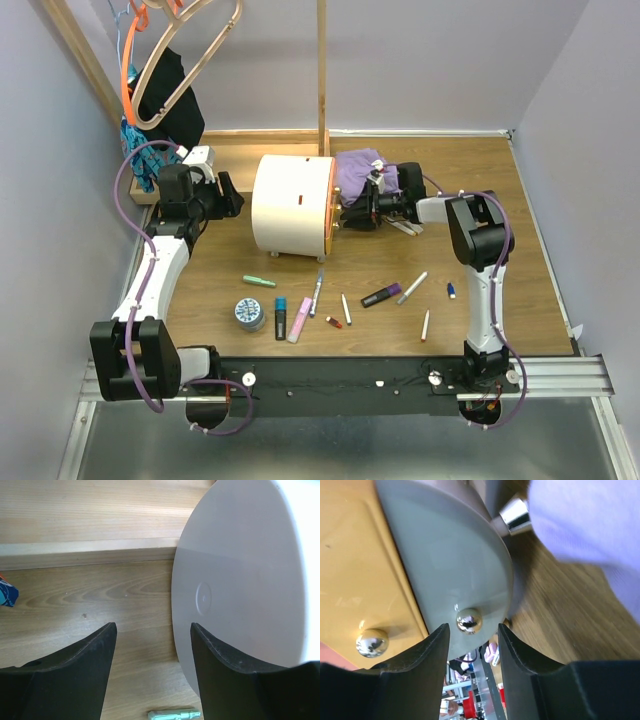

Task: Sort the stationery into containers
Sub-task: Open the drawer in the storage box.

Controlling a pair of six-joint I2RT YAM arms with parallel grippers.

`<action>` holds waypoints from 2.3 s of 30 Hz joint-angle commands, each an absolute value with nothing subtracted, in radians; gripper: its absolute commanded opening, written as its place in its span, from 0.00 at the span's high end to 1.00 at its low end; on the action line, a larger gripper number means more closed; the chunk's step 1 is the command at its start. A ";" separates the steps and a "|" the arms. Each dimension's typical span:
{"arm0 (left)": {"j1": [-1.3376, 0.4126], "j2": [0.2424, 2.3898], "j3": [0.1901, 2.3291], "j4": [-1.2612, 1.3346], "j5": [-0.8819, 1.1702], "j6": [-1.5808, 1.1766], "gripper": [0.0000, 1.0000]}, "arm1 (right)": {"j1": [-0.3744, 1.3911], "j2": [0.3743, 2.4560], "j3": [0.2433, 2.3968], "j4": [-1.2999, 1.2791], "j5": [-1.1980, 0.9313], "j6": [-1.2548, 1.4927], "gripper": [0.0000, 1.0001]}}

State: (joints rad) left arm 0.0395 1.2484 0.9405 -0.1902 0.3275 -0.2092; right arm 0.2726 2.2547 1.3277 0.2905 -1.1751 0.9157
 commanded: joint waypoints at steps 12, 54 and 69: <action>0.044 1.282 0.927 -0.146 0.356 -0.199 0.30 | 0.307 2.301 1.371 0.308 -1.203 0.953 0.55; 0.032 1.330 0.937 -0.129 0.337 -0.181 0.27 | 0.334 2.347 1.387 0.307 -1.309 0.945 0.63; 0.028 1.333 0.936 -0.101 0.337 -0.187 0.26 | 0.284 2.232 1.322 0.085 -1.273 0.750 0.80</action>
State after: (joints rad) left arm 0.0322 1.3338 0.9398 -0.1345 0.3305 -0.1917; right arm 0.3119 2.2959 1.3670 0.2291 -1.2839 0.8604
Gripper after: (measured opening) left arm 0.736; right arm 0.315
